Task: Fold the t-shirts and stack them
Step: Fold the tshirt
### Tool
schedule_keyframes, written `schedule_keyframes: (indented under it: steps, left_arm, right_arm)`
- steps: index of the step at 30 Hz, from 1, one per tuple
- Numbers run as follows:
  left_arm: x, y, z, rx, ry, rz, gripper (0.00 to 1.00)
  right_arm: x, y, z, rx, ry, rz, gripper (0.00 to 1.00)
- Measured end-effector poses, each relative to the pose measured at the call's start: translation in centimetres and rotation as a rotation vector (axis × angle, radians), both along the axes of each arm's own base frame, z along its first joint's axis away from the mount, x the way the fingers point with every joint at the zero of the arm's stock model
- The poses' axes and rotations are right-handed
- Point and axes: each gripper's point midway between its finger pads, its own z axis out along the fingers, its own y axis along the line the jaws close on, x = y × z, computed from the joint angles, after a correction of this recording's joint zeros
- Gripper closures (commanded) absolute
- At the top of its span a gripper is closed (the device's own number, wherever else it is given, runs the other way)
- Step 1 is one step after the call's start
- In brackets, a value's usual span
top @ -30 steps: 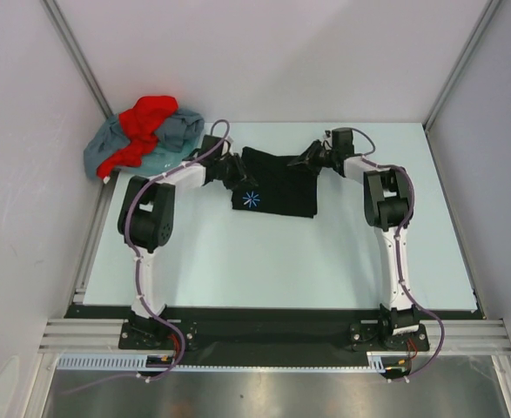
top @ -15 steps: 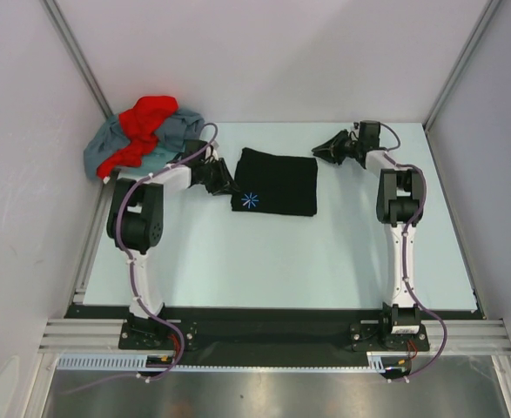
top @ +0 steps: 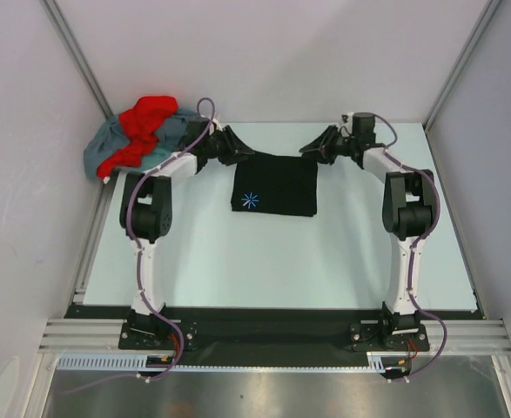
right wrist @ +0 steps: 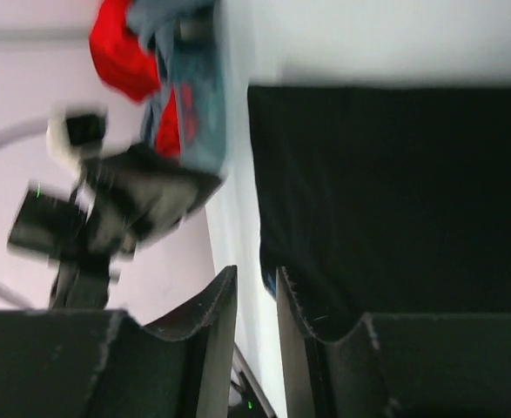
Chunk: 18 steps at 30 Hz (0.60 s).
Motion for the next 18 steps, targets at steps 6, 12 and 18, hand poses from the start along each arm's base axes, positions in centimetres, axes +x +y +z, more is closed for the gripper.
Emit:
schedule_keyframes:
  steps: [6, 12, 18]
  left_arm:
    - [3.5, -1.3, -8.3, -0.089, 0.176, 0.08, 0.55]
    - [6.2, -1.0, -7.5, -0.115, 0.19, 0.114, 0.54]
    - [5.5, 0.8, -7.9, -0.026, 0.212, 0.111, 0.53]
  right_arm:
    - [-9.2, 6.7, -4.3, 0.026, 0.087, 0.187, 0.74]
    - [-16.2, 5.3, -11.0, 0.052, 0.263, 0.223, 0.76]
    - [-16.7, 3.1, -10.4, 0.05, 0.234, 0.207, 0.75]
